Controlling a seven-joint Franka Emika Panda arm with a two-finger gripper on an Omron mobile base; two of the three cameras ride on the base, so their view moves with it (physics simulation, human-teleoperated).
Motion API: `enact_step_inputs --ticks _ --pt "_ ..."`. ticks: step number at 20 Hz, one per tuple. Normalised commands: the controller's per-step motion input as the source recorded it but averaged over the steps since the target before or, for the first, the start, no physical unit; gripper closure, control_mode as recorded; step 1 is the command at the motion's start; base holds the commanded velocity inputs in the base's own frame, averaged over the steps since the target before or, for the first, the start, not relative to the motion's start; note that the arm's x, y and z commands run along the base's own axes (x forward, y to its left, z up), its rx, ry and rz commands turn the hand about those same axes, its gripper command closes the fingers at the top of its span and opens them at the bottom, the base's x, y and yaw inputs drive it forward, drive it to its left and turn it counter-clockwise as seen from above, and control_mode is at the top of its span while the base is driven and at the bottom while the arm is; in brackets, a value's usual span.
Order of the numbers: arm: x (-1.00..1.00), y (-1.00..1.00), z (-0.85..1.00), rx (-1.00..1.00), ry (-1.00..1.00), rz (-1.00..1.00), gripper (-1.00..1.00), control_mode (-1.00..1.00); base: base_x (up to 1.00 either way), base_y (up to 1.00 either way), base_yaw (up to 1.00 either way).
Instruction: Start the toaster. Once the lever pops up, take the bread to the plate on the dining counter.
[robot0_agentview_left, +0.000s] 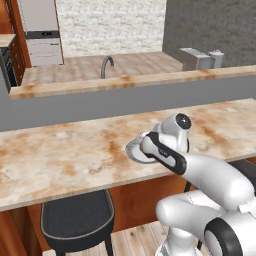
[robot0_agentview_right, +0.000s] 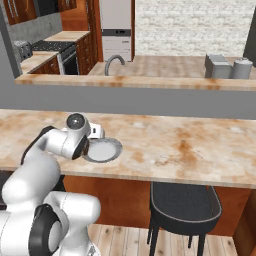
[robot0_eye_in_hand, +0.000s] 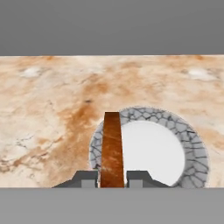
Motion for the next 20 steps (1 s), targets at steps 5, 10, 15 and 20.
enact_step_inputs --ticks 5,10,15,20 --pt "0.24 0.00 -0.14 0.00 0.00 0.00 1.00 -1.00 0.00 0.00 0.00" --pt "0.22 0.06 -0.21 0.00 0.00 0.00 1.00 -1.00 0.00 0.00 0.00" --pt "0.21 0.12 -0.22 0.00 0.00 0.00 1.00 -1.00 0.00 0.00 0.00" --pt "0.21 0.04 -0.15 0.00 0.00 0.00 1.00 -1.00 0.00 0.00 0.00"
